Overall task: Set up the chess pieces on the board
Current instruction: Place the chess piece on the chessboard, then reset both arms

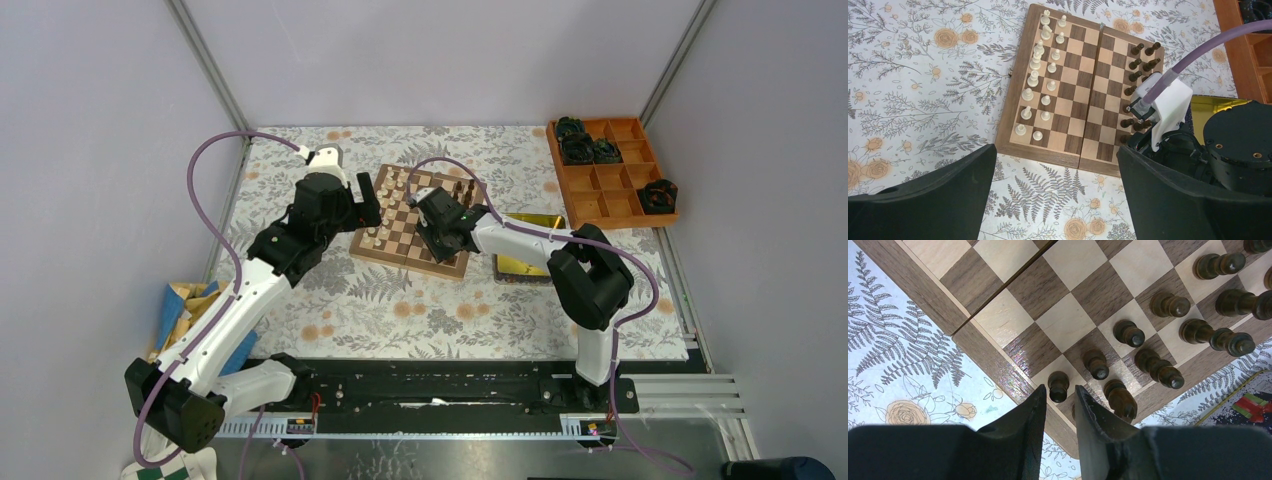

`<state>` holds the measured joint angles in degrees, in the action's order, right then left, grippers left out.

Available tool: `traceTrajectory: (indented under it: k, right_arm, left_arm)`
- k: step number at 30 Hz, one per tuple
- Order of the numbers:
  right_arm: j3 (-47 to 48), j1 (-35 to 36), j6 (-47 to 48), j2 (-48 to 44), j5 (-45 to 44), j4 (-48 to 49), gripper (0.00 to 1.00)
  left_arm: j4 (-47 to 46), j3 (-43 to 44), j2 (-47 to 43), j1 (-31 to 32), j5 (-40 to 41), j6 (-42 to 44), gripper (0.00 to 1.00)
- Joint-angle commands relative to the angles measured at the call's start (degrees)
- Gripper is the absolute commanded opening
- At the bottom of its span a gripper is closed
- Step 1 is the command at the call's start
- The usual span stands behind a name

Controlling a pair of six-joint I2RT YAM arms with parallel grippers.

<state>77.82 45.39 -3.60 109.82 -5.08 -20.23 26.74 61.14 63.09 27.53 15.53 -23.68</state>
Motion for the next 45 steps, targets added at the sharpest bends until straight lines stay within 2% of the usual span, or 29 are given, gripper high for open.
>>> traceTrajectory:
  k: [1,20,27,30,35,42,45]
  right_arm:
    - [0.5,0.5,1.1,-3.6,-1.2,1.5,0.34]
    - [1.6,0.4,1.2,-9.2,-1.1,1.2,0.36]
    - [4.8,-0.2,3.3,-13.5,-8.9,0.5,0.41]
    - [4.1,-4.6,3.3,-15.5,-11.4,2.5,0.44]
    - [1.3,-15.8,1.9,-17.6,-13.2,7.9,0.49]
    - [-0.7,-28.4,-1.7,-15.2,-18.1,14.8,0.56]
    - [1.1,-31.6,-4.1,-12.4,-22.1,14.8,0.59]
  left_arm:
    - [-1.8,-0.5,-0.2,-0.5,-0.6,-0.7,0.99]
    - [-1.7,0.7,-0.7,-0.5,0.5,-1.0,0.99]
    - [-4.0,4.6,1.9,-1.3,4.1,1.3,0.99]
    - [-6.1,5.9,3.7,-2.5,5.2,3.2,0.99]
    - [-11.0,6.2,7.5,-7.3,4.0,4.1,0.99]
    - [-15.4,4.6,13.2,-12.1,4.0,4.1,0.99]
    - [-16.6,1.9,14.2,-14.3,3.3,3.4,0.99]
